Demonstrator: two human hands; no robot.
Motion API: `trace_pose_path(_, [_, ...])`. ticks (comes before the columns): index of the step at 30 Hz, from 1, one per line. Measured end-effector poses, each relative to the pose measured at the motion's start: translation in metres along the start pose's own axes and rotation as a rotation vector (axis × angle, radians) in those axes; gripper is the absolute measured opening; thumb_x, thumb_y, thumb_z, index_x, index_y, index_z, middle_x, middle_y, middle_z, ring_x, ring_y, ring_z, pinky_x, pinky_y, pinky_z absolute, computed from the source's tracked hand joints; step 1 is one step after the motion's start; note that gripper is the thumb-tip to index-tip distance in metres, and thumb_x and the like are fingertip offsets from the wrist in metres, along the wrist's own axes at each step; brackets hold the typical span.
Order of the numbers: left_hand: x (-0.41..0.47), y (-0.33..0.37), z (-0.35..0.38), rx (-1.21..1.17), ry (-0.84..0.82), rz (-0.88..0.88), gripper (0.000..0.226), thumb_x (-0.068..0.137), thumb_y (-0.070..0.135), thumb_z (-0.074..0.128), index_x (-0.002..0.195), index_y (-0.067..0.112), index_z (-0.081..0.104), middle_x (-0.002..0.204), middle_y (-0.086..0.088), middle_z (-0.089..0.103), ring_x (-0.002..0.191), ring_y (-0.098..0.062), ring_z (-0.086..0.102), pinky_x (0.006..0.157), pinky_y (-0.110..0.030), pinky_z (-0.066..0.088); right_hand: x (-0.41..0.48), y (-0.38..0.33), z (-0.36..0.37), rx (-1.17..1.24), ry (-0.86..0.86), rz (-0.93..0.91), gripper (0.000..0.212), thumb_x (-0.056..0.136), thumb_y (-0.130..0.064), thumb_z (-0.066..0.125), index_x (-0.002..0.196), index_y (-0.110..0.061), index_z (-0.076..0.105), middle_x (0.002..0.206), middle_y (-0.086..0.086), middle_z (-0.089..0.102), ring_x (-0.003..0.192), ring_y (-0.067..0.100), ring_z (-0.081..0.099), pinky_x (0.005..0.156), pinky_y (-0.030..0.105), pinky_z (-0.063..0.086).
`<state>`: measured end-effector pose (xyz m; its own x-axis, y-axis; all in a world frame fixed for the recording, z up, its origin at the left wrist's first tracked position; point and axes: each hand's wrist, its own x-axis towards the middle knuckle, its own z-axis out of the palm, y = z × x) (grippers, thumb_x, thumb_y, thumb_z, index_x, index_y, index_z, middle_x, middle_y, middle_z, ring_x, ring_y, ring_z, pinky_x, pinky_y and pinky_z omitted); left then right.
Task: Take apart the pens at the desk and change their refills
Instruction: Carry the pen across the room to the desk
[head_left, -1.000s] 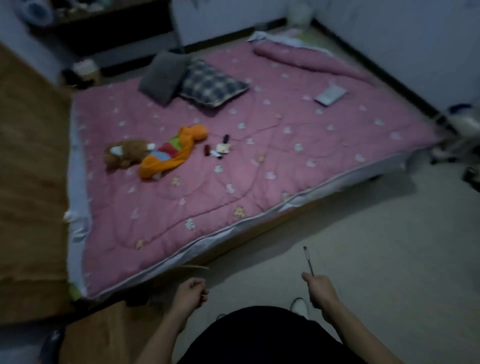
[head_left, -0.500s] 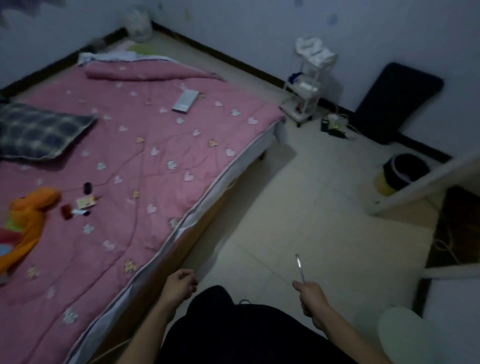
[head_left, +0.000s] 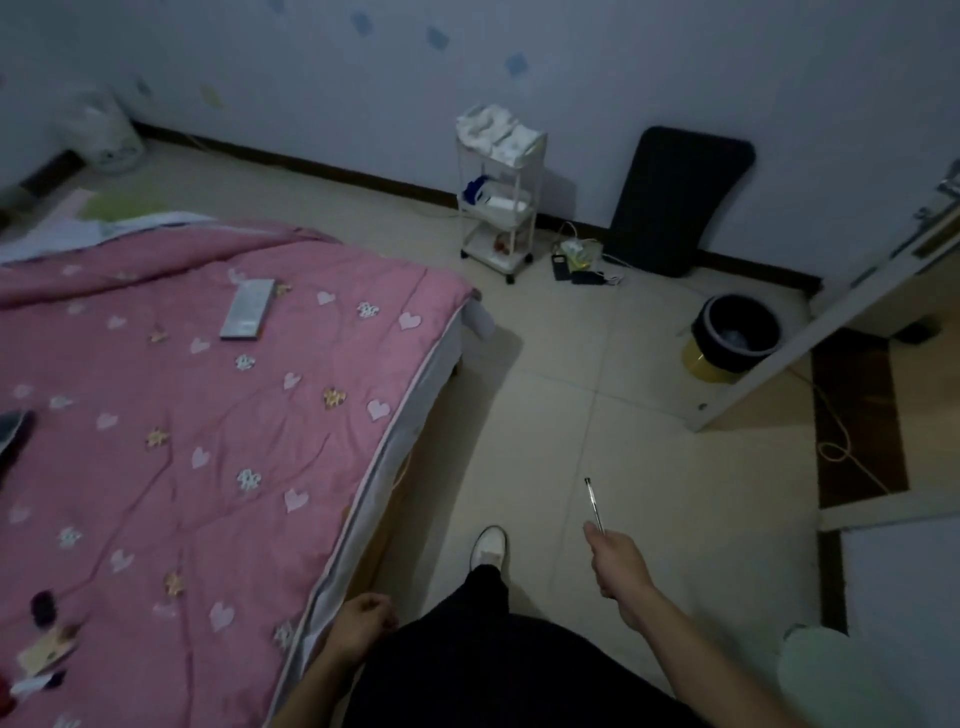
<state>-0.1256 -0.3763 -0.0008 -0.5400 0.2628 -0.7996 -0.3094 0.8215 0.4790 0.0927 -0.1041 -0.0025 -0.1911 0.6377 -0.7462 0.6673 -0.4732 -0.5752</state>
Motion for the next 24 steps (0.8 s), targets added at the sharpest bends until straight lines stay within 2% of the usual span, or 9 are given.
trace_pose_path(4, [0.050,0.091,-0.012,0.020,-0.024,0.020,0.031,0.096,-0.001,0.048,0.067,0.006,0.056,0.048,-0.004,0.050,0.034,-0.009,0.043,0.035,-0.015,0.031,0.034,-0.036,-0.013,-0.096,0.084,0.022,0.042,0.095,-0.027,0.060,0.060,-0.022,0.037,0.049,0.000,0.034,0.043,0.016,0.032,0.048,0.026,0.024])
trace_pose_path(6, [0.076,0.140,-0.013,0.000,-0.038,0.043,0.034,0.097,-0.001,0.044,0.066,0.009,0.052,0.052,-0.006,0.049,0.039,-0.013,0.042,0.042,-0.018,0.028,0.047,-0.050,-0.022,-0.141,0.130,0.062,0.041,0.092,-0.018,0.062,0.057,-0.018,0.042,0.050,0.003,0.040,0.049,0.019,0.040,0.053,0.030,0.028])
trace_pose_path(10, [0.115,0.231,-0.015,0.017,-0.064,0.075,0.035,0.096,-0.002,0.042,0.065,0.012,0.051,0.061,-0.010,0.052,0.047,-0.017,0.044,0.050,-0.024,0.028,0.068,-0.074,-0.039,-0.133,0.137,0.135,0.037,0.094,-0.019,0.059,0.059,-0.012,0.051,0.056,0.006,0.052,0.054,0.022,0.050,0.053,0.031,0.033])
trace_pose_path(16, [0.164,0.350,0.012,0.015,-0.093,0.144,0.023,0.097,0.000,0.042,0.078,0.009,0.053,0.072,-0.013,0.053,0.052,-0.017,0.045,0.050,-0.025,0.031,0.132,-0.124,-0.071,-0.042,0.150,0.240,0.033,0.098,-0.027,0.055,0.068,-0.012,0.050,0.054,0.005,0.040,0.042,0.016,0.037,0.042,0.019,0.023])
trace_pose_path(19, [0.191,0.396,0.032,0.015,-0.100,0.149,0.024,0.098,0.000,0.040,0.079,0.007,0.052,0.067,-0.012,0.051,0.051,-0.018,0.044,0.050,-0.026,0.030,0.178,-0.167,-0.087,-0.054,0.144,0.218,0.035,0.098,-0.025,0.055,0.066,-0.013,0.046,0.051,0.005,0.038,0.040,0.015,0.036,0.042,0.020,0.023])
trace_pose_path(24, [0.225,0.455,0.044,-0.026,-0.082,0.090,0.030,0.096,-0.005,0.039,0.073,0.008,0.054,0.066,-0.011,0.053,0.051,-0.019,0.045,0.051,-0.026,0.031,0.254,-0.273,-0.111,-0.106,0.061,0.137,0.037,0.097,-0.018,0.056,0.063,-0.015,0.042,0.052,0.006,0.033,0.045,0.016,0.034,0.049,0.026,0.021])
